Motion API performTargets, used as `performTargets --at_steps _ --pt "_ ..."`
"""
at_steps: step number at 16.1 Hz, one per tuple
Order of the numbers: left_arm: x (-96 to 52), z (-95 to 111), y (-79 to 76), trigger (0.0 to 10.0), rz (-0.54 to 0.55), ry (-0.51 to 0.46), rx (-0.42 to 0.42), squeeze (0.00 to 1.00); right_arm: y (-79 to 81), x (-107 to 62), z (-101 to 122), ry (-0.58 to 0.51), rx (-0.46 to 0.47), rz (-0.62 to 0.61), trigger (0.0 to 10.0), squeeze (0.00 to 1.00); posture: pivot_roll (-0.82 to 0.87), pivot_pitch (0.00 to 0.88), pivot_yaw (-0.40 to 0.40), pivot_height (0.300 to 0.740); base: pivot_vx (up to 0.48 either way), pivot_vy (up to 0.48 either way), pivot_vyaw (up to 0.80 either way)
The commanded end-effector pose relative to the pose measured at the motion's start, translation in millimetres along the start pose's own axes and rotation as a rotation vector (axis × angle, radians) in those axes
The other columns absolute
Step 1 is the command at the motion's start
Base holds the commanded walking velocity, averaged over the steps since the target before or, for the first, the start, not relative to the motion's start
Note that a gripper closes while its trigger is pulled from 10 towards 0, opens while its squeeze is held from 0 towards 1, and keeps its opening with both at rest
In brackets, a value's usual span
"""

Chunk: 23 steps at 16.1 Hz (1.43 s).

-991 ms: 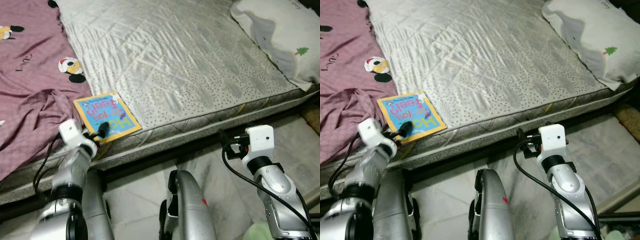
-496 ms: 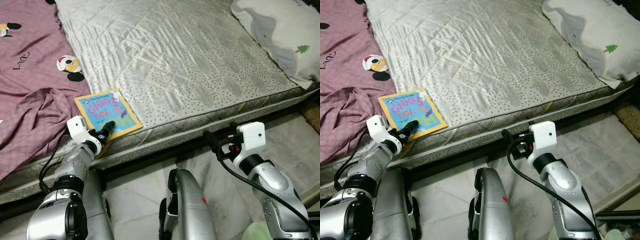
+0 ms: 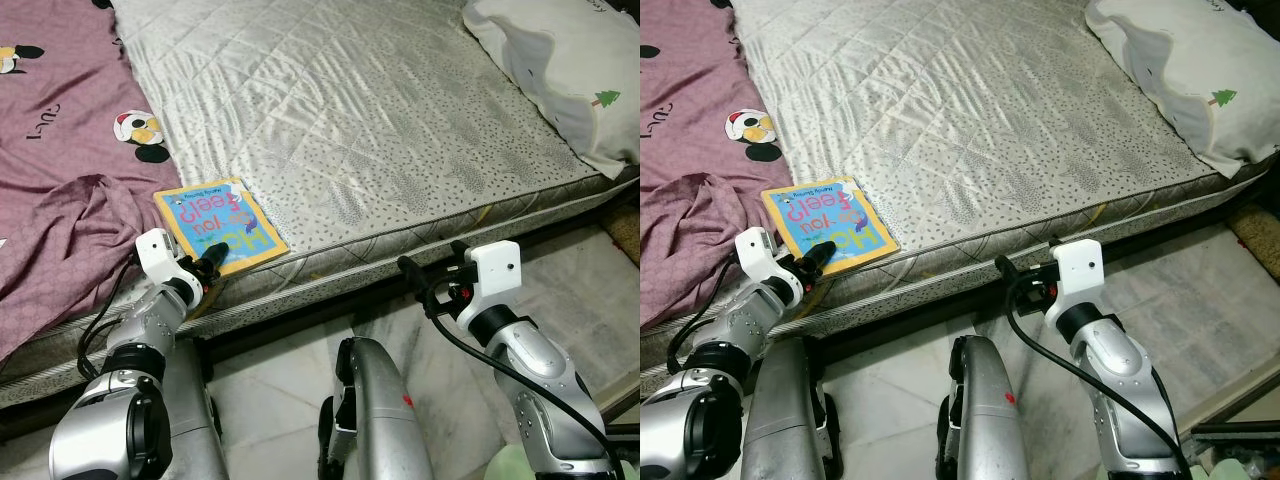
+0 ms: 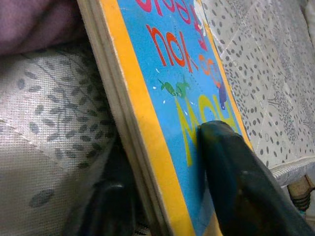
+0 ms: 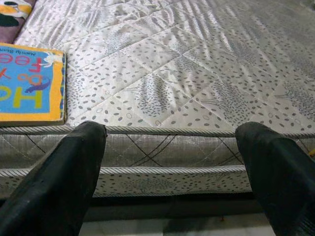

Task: Clean up the room

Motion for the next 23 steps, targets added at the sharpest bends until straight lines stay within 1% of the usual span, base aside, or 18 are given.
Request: performTargets --at_steps 1,2,4,5,6,7,8,10,12,14,15,16,18,19,20,21,22,23 --pt "-3.2 -5 9.5 0.0 0.033 0.022 -0.001 0.00 6.6 -3.3 -5 0.021 0.046 0.049 10.0 0.00 -0.13 0.173 -0.133 0.581 0.000 0.000 0.00" --pt "-7.1 -7 17.4 0.0 0.054 0.028 0.005 0.00 24.1 -5.4 -8 0.038 0.095 0.143 10.0 0.00 -0.13 0.167 -0.120 0.581 0.000 0.000 0.00" --pt "-12.1 -5 26.5 0.0 0.070 0.013 -0.006 0.00 34.9 -6.6 -10 0.040 0.108 0.177 10.0 0.00 -0.11 0.165 -0.111 0.581 0.000 0.000 0.00" --pt "-14.0 -3 29.5 0.0 0.074 -0.003 -0.013 0.00 36.9 -5.8 -11 0.038 0.106 0.175 10.0 0.00 -0.11 0.163 -0.107 0.581 0.000 0.000 0.00" --pt "-17.3 8 34.2 0.0 0.085 -0.049 -0.021 0.00 37.6 -1.9 -12 0.030 0.105 0.154 10.0 0.00 -0.09 0.166 -0.101 0.581 0.000 0.000 0.00" --pt "-17.2 14 31.3 0.0 0.074 -0.066 0.006 0.00 34.5 1.0 -11 0.022 0.101 0.132 10.0 0.00 -0.08 0.165 -0.098 0.581 0.000 0.000 0.00" --pt "-16.9 18 27.7 0.0 0.061 -0.074 0.039 0.00 32.3 3.4 -11 0.020 0.099 0.115 10.0 0.00 -0.07 0.162 -0.093 0.581 0.000 0.000 0.00" --pt "-16.7 33 11.4 0.0 0.002 -0.130 0.145 0.00 29.3 8.7 -10 0.013 0.110 0.085 10.0 0.00 -0.06 0.157 -0.084 0.581 0.000 0.000 0.00" --pt "-18.4 54 -12.4 0.0 -0.062 -0.232 0.246 0.00 29.6 13.4 -9 0.004 0.132 0.060 10.0 0.00 -0.05 0.152 -0.077 0.581 0.000 0.000 0.00" --pt "-23.5 74 -34.8 0.0 -0.121 -0.334 0.345 0.00 28.9 17.4 -8 -0.001 0.191 0.029 10.0 0.00 -0.04 0.150 -0.071 0.581 0.000 0.000 0.00" --pt "-30.0 85 -48.8 0.0 -0.155 -0.393 0.410 0.00 31.3 19.1 -7 -0.006 0.210 0.028 10.0 0.00 -0.03 0.149 -0.068 0.581 0.000 0.000 0.00" --pt "-32.6 87 -53.0 0.0 -0.165 -0.411 0.430 0.00 32.2 19.7 -7 -0.006 0.216 0.028 10.0 0.00 -0.03 0.149 -0.068 0.581 0.000 0.000 0.00" --pt "-57.7 92 -75.9 0.0 -0.221 -0.501 0.558 0.00 38.7 20.4 -3 -0.025 0.225 0.044 10.0 0.00 -0.02 0.151 -0.060 0.581 0.000 0.000 0.00" --pt "-68.9 88 -77.5 0.0 -0.217 -0.521 0.592 0.00 35.4 20.2 -1 -0.040 0.254 0.014 10.0 0.00 0.00 0.151 -0.052 0.581 0.000 0.000 0.00" --pt "-73.4 86 -77.5 0.0 -0.212 -0.528 0.609 0.00 33.8 20.2 -1 -0.044 0.264 0.000 10.0 0.00 0.00 0.151 -0.050 0.581 0.000 0.000 0.00" --pt "-83.1 80 -76.7 0.0 -0.197 -0.548 0.648 0.00 30.3 20.6 -1 -0.056 0.274 -0.024 10.0 0.00 0.01 0.148 -0.045 0.581 0.000 0.000 0.00" --pt "-89.9 75 -73.5 0.0 -0.174 -0.556 0.681 0.00 26.2 21.9 0 -0.067 0.287 -0.053 10.0 0.00 0.01 0.148 -0.045 0.581 0.000 0.000 0.00" --pt "-96.0 68 -64.0 0.0 -0.128 -0.547 0.713 0.00 26.8 26.6 4 -0.077 0.322 -0.049 10.0 0.00 0.02 0.146 -0.044 0.596 0.000 0.000 0.00"
Point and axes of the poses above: a point about 5 cm out from each wrist's last joint towards the gripper, its own x axis pointing out of the wrist towards the gripper, its own z axis along the axis of the wrist's last joint, y = z × x, the point moved 5 cm from there along x, pointing out of the wrist towards the gripper, and after that the axes turned 11 degrees about -x, right-handed, at the moved point
